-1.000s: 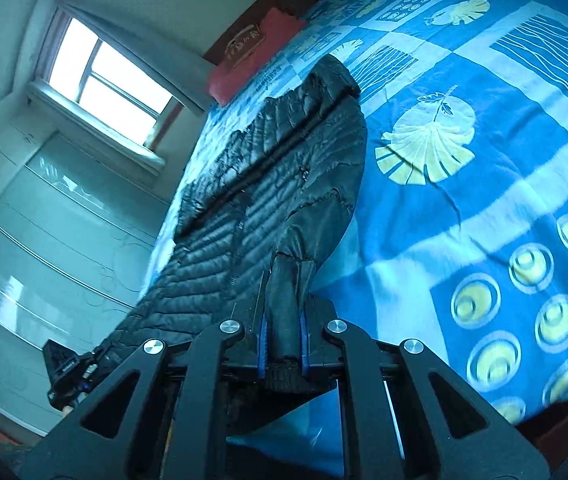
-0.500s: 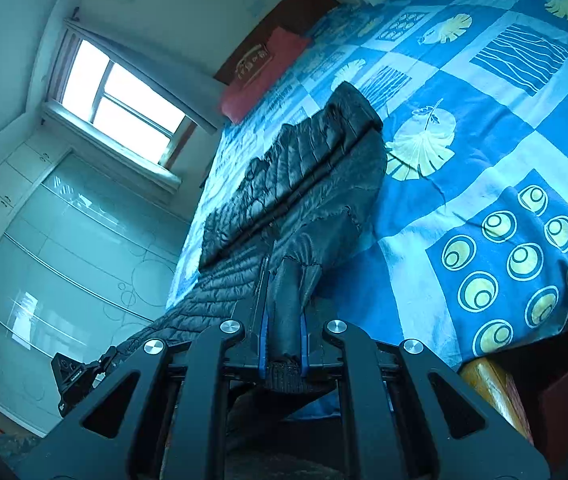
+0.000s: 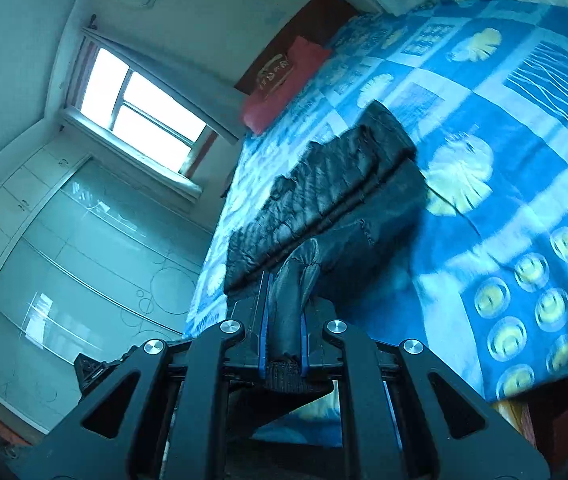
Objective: Fold large clothes
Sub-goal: 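Lift the hem with both grippers and fold it over toward the collar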
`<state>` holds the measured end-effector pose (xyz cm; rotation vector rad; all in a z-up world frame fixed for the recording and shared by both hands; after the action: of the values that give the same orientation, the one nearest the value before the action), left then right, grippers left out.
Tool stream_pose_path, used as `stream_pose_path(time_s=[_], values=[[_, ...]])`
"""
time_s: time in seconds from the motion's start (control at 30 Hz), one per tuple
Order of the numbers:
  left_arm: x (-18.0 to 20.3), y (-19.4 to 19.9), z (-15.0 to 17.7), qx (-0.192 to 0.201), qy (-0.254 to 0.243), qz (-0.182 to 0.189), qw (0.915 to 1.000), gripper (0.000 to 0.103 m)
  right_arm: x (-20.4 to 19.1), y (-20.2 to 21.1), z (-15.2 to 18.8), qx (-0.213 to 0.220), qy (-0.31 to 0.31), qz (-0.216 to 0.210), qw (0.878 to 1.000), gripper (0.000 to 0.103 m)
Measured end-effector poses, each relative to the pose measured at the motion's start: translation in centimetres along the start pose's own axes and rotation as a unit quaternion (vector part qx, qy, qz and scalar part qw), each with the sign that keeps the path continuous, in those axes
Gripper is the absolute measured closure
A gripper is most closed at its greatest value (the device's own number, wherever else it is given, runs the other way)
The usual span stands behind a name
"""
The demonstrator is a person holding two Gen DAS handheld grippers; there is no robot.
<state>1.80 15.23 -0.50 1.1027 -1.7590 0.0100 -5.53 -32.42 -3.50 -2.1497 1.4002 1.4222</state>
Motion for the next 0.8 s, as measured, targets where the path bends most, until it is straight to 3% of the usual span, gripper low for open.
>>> stream_pose_path(time_s=[0.23, 0.47, 0.67, 0.8], values=[[0.1, -3.7, -5.6, -0.001, 0.002, 0.011, 0.9999, 0.092, -1.0, -4.7, -5.7, 0.005, 0.007, -0.036, 0.999, 0.092], [-0.3, -10.0, -12.2, 0.005, 0.016, 0.002, 0.9999, 0.092, -0.5, -13.3, -13.2, 0.007, -0.007, -0.054, 0.998, 0.092], [-2.4, -17.3, -17.6, 0.003, 0.047, -0.026, 0.9986, 0.092, 2.4, -22.5, -18.6, -0.007, -0.036, -0.030, 0.999, 0.091], [-4.8, -22.4, -19.8, -0.009, 0.065, -0.051, 0.9965, 0.092, 6.0, -27.6, -20.1, -0.020, -0.063, -0.004, 0.998, 0.091]])
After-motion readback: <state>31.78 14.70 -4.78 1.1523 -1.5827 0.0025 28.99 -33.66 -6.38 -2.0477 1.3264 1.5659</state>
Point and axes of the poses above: each gripper's, at about its wrist camera, not at the fingertips, and y roughly against the way its jaws point, x to its right, z to its underside, the point moved 5 cm from there along -y, roughly the way its jaws point, and after that the axes turned 5 degrees about -z, right-handed, at the moved point
